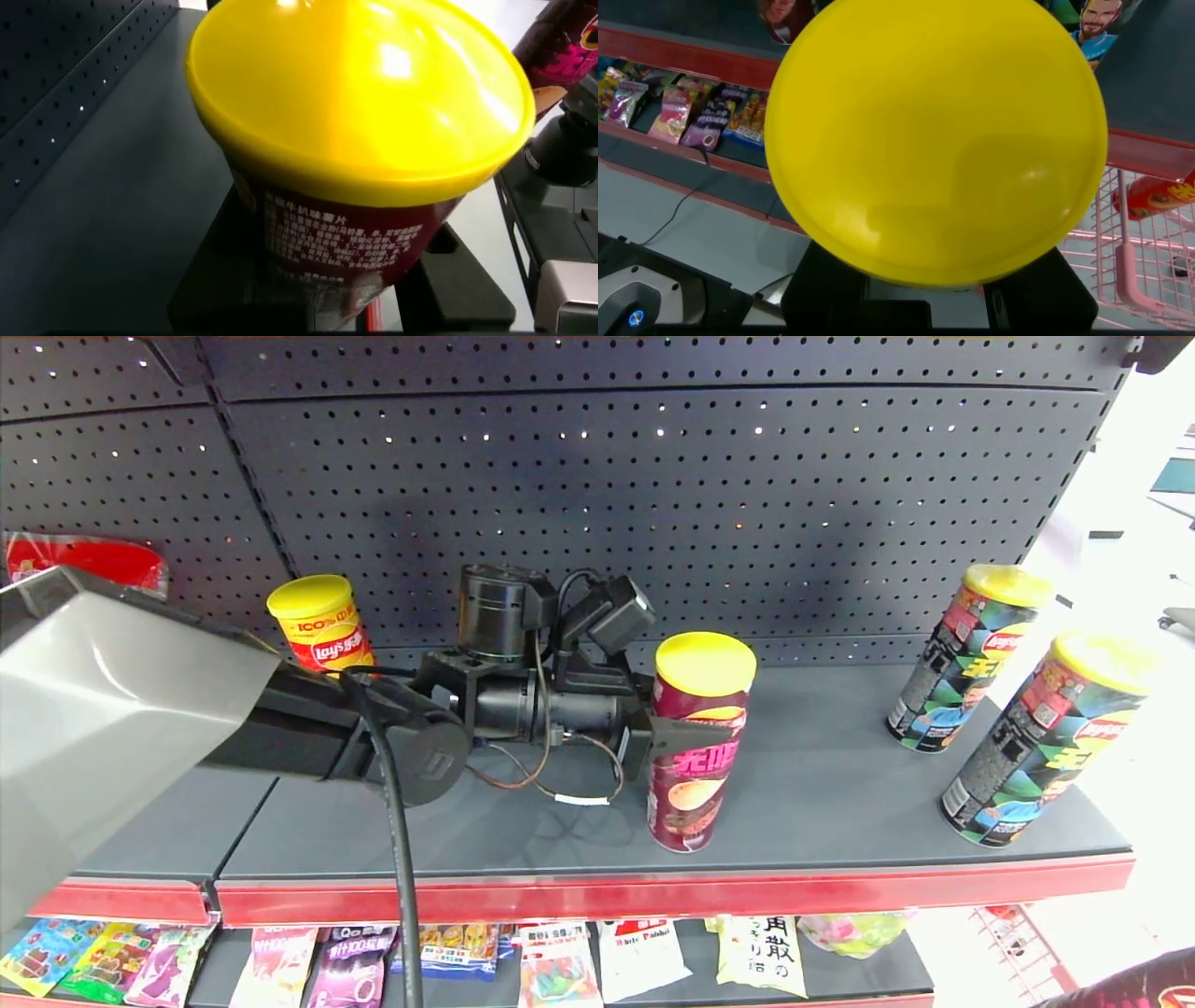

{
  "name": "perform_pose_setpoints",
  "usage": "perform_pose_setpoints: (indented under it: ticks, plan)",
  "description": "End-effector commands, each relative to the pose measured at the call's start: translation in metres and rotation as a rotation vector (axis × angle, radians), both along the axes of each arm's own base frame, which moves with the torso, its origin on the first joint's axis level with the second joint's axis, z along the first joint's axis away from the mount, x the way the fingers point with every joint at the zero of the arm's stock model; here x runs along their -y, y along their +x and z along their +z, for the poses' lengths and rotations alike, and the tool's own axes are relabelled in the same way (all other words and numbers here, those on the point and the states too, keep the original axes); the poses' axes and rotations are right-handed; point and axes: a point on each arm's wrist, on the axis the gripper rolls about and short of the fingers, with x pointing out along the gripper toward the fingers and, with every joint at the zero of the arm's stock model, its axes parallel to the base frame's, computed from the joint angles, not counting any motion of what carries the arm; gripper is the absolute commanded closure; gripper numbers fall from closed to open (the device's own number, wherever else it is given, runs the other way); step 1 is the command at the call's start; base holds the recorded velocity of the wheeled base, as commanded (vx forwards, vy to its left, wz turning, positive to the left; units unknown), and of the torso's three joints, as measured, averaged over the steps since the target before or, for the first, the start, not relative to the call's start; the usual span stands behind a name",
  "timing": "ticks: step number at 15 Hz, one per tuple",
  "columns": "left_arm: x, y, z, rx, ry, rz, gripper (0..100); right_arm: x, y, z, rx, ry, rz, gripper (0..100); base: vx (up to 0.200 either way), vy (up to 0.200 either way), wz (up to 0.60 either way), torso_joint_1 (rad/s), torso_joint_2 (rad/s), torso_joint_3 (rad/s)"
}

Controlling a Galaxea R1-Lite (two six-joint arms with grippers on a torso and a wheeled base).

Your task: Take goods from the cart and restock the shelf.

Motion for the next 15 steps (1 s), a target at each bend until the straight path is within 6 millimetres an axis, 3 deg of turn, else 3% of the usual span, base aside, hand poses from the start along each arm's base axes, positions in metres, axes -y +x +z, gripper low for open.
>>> perform_pose_setpoints:
  ticks: [1, 15]
  plan:
    - [-0.001, -0.002, 0.000, -0.004, 0.002, -0.003, 100, 0.000, 0.000, 0.000, -0.004, -0.001, 0.001, 100, 0.000, 0.000, 0.00, 0.000, 0.00, 0.000]
    - [-0.012, -0.017, -0.007, -0.054, 0.030, -0.007, 100, 0.000, 0.001, -0.001, -0.005, -0.001, 0.004, 100, 0.000, 0.000, 0.00, 0.000, 0.00, 0.000]
